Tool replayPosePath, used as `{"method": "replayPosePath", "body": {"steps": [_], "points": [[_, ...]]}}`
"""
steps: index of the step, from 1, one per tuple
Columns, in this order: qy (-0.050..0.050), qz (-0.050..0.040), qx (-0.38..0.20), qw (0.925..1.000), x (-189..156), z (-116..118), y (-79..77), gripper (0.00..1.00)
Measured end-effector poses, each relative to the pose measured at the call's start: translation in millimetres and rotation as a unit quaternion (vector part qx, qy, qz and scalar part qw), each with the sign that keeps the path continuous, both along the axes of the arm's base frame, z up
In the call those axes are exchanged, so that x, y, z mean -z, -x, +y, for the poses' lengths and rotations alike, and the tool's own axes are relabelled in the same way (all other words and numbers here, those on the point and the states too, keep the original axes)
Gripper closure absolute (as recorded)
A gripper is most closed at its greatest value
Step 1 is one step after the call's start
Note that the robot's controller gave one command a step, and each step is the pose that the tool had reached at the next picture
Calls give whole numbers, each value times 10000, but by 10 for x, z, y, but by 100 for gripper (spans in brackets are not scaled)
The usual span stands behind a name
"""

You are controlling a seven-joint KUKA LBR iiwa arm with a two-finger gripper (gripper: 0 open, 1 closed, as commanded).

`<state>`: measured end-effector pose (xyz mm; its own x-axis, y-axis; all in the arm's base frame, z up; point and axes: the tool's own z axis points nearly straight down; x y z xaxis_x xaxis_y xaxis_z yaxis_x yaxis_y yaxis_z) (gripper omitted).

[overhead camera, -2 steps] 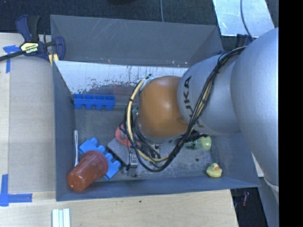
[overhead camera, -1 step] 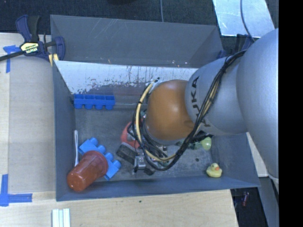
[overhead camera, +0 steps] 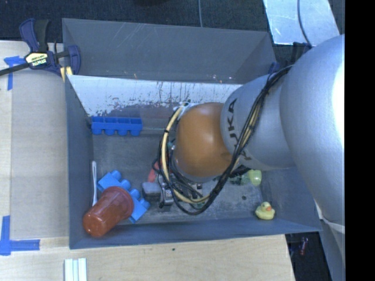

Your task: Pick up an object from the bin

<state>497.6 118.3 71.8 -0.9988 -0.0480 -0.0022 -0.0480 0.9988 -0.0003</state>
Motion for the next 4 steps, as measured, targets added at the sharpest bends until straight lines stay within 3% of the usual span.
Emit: {"method": "replayPosePath", "body": {"steps": [1, 2, 3, 4], "points": [[-1, 0, -1, 10000, -1, 1, 0, 100], [5, 22, -221, 9998, -622, 25, 35, 100], [4, 16, -146, 9999, -902, -64, 2, 100], [4, 18, -282, 9996, -1730, 56, -34, 100]]}}
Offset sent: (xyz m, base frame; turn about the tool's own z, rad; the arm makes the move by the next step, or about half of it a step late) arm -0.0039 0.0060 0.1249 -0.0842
